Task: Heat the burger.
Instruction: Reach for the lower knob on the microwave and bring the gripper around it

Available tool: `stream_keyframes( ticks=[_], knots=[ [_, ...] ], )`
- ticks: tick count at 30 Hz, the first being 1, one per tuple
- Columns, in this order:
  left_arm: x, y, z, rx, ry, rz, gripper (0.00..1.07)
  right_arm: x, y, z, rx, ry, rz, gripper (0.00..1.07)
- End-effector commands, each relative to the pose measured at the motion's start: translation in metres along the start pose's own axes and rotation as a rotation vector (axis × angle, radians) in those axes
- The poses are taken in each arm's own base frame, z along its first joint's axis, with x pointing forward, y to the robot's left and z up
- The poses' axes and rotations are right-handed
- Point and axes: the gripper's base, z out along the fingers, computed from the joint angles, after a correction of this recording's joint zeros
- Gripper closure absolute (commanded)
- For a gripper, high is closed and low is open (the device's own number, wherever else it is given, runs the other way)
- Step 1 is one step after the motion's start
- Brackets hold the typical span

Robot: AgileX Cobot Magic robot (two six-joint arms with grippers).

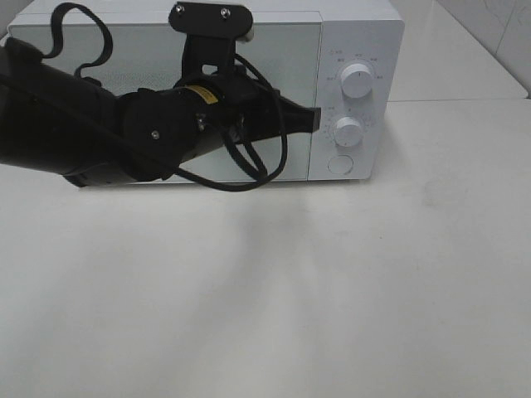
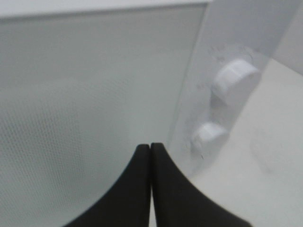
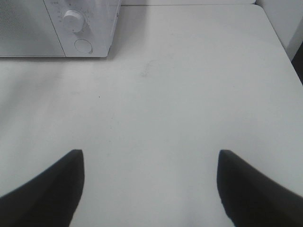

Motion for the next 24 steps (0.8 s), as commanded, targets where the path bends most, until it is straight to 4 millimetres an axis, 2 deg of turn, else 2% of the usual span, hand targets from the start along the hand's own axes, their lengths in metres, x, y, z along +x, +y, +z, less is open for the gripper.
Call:
stream_keyframes(
  ticks=[1, 2, 3, 4, 5, 6, 7, 14, 19, 20, 24],
  knots=[
    [0.007, -0.005, -0.016, 0.052, 0.141, -0.022, 0.92, 0.002, 0.0, -0.003, -0.001, -0.033, 0.002, 0.32],
    [0.014, -0.007, -0.023, 0.088, 0.236, -0.022, 0.74, 0.002, 0.0, -0.003, -0.001, -0.033, 0.002, 0.32],
    [0.014, -0.007, -0.023, 0.088, 0.236, -0.022, 0.74, 0.002, 0.0, -0.003, -0.001, -0.033, 0.002, 0.32],
    [0.019, -0.008, -0.028, 0.113, 0.308, -0.023, 0.44, 0.002, 0.0, -0.003, -0.001, -0.033, 0.002, 0.32],
    [0.019, -0.008, -0.028, 0.113, 0.308, -0.023, 0.44, 0.002, 0.0, -0.003, -0.001, -0.033, 0.002, 0.32],
    [0.021, -0.01, -0.031, 0.128, 0.344, -0.023, 0.29, 0.002, 0.0, -0.003, -0.001, -0.033, 0.002, 0.32],
    [0.023, -0.01, -0.034, 0.149, 0.402, -0.023, 0.05, 0.002, 0.0, -0.003, -0.001, -0.033, 0.002, 0.32],
    [0.024, -0.007, -0.049, 0.211, 0.558, 0.003, 0.06, 0.002, 0.0, -0.003, 0.0, -0.033, 0.001, 0.32],
    [0.021, 0.01, -0.066, 0.243, 0.73, 0.005, 0.06, 0.002, 0.0, -0.003, 0.0, -0.033, 0.001, 0.32],
    [0.017, 0.019, -0.077, 0.259, 0.811, -0.016, 0.06, 0.002, 0.0, -0.003, 0.0, -0.033, 0.001, 0.32],
    [0.01, 0.033, -0.09, 0.266, 0.887, -0.037, 0.06, 0.002, 0.0, -0.003, 0.0, -0.033, 0.001, 0.32]
  ],
)
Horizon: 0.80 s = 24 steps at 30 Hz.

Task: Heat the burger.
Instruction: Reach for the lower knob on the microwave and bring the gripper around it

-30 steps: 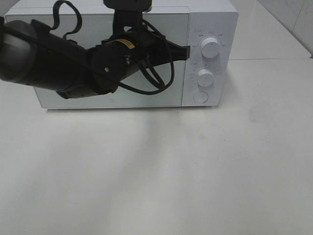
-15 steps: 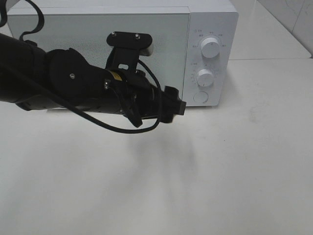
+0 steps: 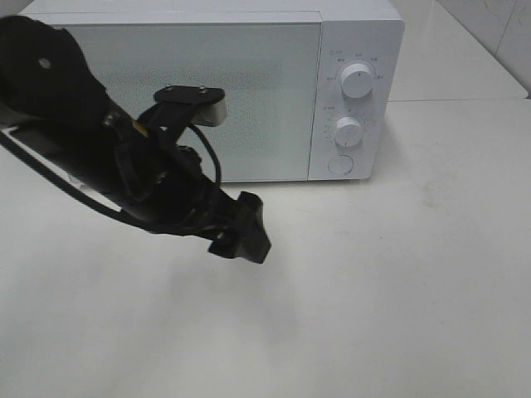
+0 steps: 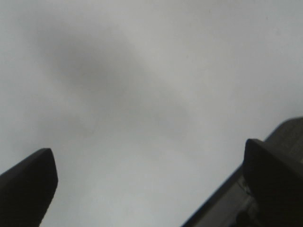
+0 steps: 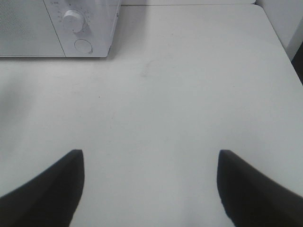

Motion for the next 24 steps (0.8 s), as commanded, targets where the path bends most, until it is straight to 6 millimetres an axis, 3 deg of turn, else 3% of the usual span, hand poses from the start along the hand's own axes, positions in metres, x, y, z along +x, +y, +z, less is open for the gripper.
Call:
stream_keyframes(
  ticks=[1, 4, 6, 11, 12, 20, 23, 24],
  knots=[
    [0.009, 0.01, -0.023, 0.022, 0.09, -0.025, 0.06, 0.002, 0.0, -0.003, 0.0, -0.033, 0.001, 0.32],
    [0.014, 0.021, -0.052, 0.014, 0.105, -0.053, 0.06, 0.002, 0.0, -0.003, 0.0, -0.033, 0.001, 0.32],
    [0.014, 0.024, -0.058, 0.004, 0.102, -0.066, 0.06, 0.002, 0.0, -0.003, 0.0, -0.033, 0.001, 0.32],
    [0.024, 0.045, -0.101, -0.098, 0.073, -0.132, 0.06, 0.002, 0.0, -0.003, 0.0, -0.033, 0.001, 0.32],
    [0.024, 0.045, -0.101, -0.098, 0.073, -0.132, 0.06, 0.002, 0.0, -0.003, 0.0, -0.033, 0.001, 0.32],
    [0.051, 0.07, -0.158, -0.183, 0.03, -0.254, 0.06, 0.002, 0.0, -0.003, 0.0, -0.033, 0.001, 0.32],
    [0.055, 0.072, -0.161, -0.195, 0.028, -0.265, 0.06, 0.002, 0.0, -0.003, 0.0, -0.033, 0.001, 0.32],
    [0.068, 0.078, -0.165, -0.223, 0.028, -0.296, 0.06, 0.002, 0.0, -0.003, 0.0, -0.033, 0.001, 0.32]
  ],
)
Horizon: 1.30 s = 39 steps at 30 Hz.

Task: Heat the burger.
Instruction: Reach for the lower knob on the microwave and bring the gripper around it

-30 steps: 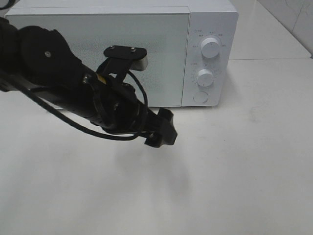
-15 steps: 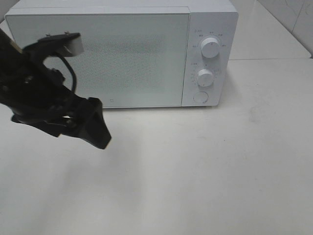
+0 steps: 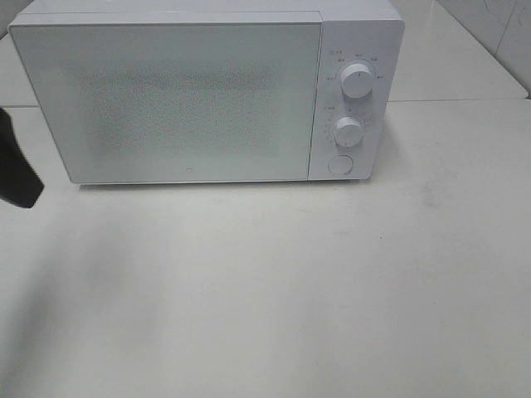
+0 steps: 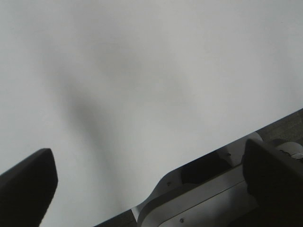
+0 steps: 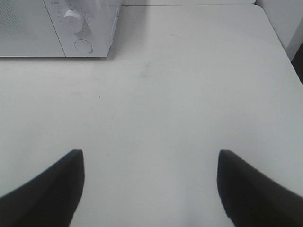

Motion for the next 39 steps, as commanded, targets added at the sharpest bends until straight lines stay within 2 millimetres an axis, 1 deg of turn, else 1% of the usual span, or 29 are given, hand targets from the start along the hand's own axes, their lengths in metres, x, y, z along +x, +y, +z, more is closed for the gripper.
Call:
stream_keyframes(
  ticks=[1, 2, 3, 4, 5, 7, 8, 10, 11, 12, 14, 15, 17, 19, 20, 22, 23, 24, 25, 27, 28, 29, 30, 31, 33, 34, 36, 38, 39],
  knots=[
    [0.02, 0.014, -0.004, -0.039, 0.02, -0.057, 0.06, 0.002, 0.0, -0.003, 0.0, -0.033, 0.001, 0.32],
    [0.02, 0.014, -0.004, -0.039, 0.02, -0.057, 0.06, 0.002, 0.0, -0.003, 0.0, -0.033, 0.001, 0.32],
    [0.032, 0.02, -0.006, -0.05, 0.021, -0.091, 0.06, 0.002, 0.0, -0.003, 0.0, -0.033, 0.001, 0.32],
    [0.038, 0.022, -0.007, -0.054, 0.023, -0.11, 0.06, 0.002, 0.0, -0.003, 0.0, -0.033, 0.001, 0.32],
    [0.038, 0.022, -0.007, -0.054, 0.023, -0.11, 0.06, 0.002, 0.0, -0.003, 0.0, -0.033, 0.001, 0.32],
    [0.052, 0.025, -0.013, -0.071, 0.003, -0.165, 0.06, 0.002, 0.0, -0.003, 0.0, -0.033, 0.001, 0.32],
    [0.052, 0.025, -0.013, -0.071, 0.003, -0.165, 0.06, 0.002, 0.0, -0.003, 0.0, -0.033, 0.001, 0.32],
    [0.065, 0.025, -0.017, -0.102, -0.013, -0.16, 0.06, 0.002, 0.0, -0.003, 0.0, -0.033, 0.001, 0.32],
    [0.065, 0.025, -0.017, -0.102, -0.013, -0.16, 0.06, 0.002, 0.0, -0.003, 0.0, -0.033, 0.001, 0.32],
    [0.076, 0.023, -0.02, -0.124, -0.031, -0.155, 0.06, 0.002, 0.0, -0.003, 0.0, -0.033, 0.001, 0.32],
    [0.081, 0.022, -0.022, -0.13, -0.047, -0.154, 0.06, 0.002, 0.0, -0.003, 0.0, -0.033, 0.001, 0.32],
    [0.091, 0.019, -0.026, -0.146, -0.076, -0.143, 0.06, 0.002, 0.0, -0.003, 0.0, -0.033, 0.001, 0.32],
    [0.096, 0.018, -0.027, -0.152, -0.084, -0.139, 0.06, 0.002, 0.0, -0.003, 0.0, -0.033, 0.001, 0.32],
    [0.111, 0.015, -0.03, -0.17, -0.133, -0.124, 0.06, 0.002, 0.0, -0.003, 0.0, -0.033, 0.001, 0.32],
    [0.111, 0.015, -0.03, -0.17, -0.133, -0.124, 0.06, 0.002, 0.0, -0.003, 0.0, -0.033, 0.001, 0.32],
    [0.129, 0.009, -0.034, -0.184, -0.219, -0.106, 0.06, 0.002, 0.0, -0.003, 0.0, -0.033, 0.001, 0.32],
    [0.129, 0.009, -0.034, -0.184, -0.219, -0.106, 0.06, 0.002, 0.0, -0.003, 0.0, -0.033, 0.001, 0.32],
    [0.139, 0.007, -0.033, -0.186, -0.253, -0.1, 0.06, 0.002, 0.0, -0.003, 0.0, -0.033, 0.001, 0.32],
    [0.139, 0.007, -0.033, -0.186, -0.253, -0.1, 0.06, 0.002, 0.0, -0.003, 0.0, -0.033, 0.001, 0.32],
    [0.154, 0.004, -0.031, -0.197, -0.32, -0.087, 0.06, 0.002, 0.0, -0.003, 0.0, -0.033, 0.001, 0.32],
    [0.154, 0.004, -0.031, -0.197, -0.32, -0.087, 0.06, 0.002, 0.0, -0.003, 0.0, -0.033, 0.001, 0.32],
    [0.16, 0.004, -0.029, -0.201, -0.344, -0.083, 0.06, 0.002, 0.0, -0.003, 0.0, -0.033, 0.001, 0.32],
    [0.166, 0.001, -0.033, -0.212, -0.413, -0.07, 0.06, 0.002, 0.0, -0.003, 0.0, -0.033, 0.001, 0.32],
    [0.166, 0.001, -0.033, -0.212, -0.413, -0.07, 0.06, 0.002, 0.0, -0.003, 0.0, -0.033, 0.001, 0.32],
    [0.178, -0.004, -0.041, -0.229, -0.503, -0.043, 0.06, 0.002, 0.0, -0.003, 0.001, -0.033, 0.001, 0.32],
    [0.178, -0.004, -0.041, -0.229, -0.503, -0.043, 0.06, 0.002, 0.0, -0.003, 0.001, -0.033, 0.001, 0.32],
    [0.185, -0.007, -0.046, -0.236, -0.558, -0.029, 0.06, 0.002, 0.0, -0.003, 0.001, -0.033, 0.001, 0.32],
    [0.198, -0.013, -0.052, -0.24, -0.652, -0.007, 0.06, 0.002, 0.0, -0.003, 0.001, -0.033, 0.001, 0.32],
    [0.198, -0.013, -0.052, -0.24, -0.652, -0.007, 0.06, 0.002, 0.0, -0.003, 0.001, -0.033, 0.001, 0.32]
  ],
)
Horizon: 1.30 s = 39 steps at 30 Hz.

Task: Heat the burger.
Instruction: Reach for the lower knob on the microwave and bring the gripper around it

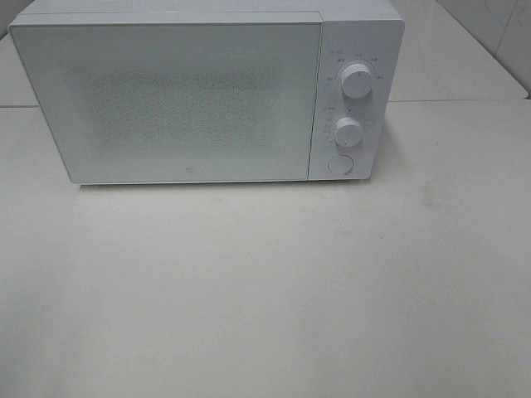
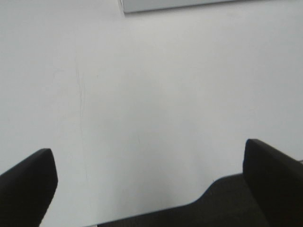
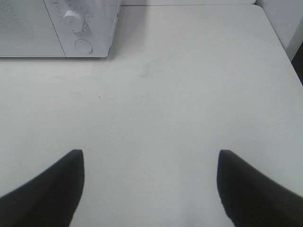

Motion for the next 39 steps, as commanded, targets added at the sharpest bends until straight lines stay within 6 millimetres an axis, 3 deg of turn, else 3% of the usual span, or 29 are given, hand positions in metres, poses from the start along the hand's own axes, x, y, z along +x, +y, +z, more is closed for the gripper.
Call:
stream_keyframes(
  ticks=[1, 9, 39],
  knots=[
    [0.007, -0.003, -0.013, -0.004, -0.11, 0.006, 0.06, 0.002, 0.0, -0.003, 0.001, -0.033, 0.001, 0.32],
    [0.023, -0.008, -0.033, -0.01, -0.273, 0.032, 0.06, 0.002, 0.0, -0.003, 0.001, -0.033, 0.001, 0.32],
    [0.023, -0.008, -0.032, -0.055, -0.273, 0.005, 0.06, 0.002, 0.0, -0.003, -0.003, -0.032, 0.0, 0.33]
  ],
)
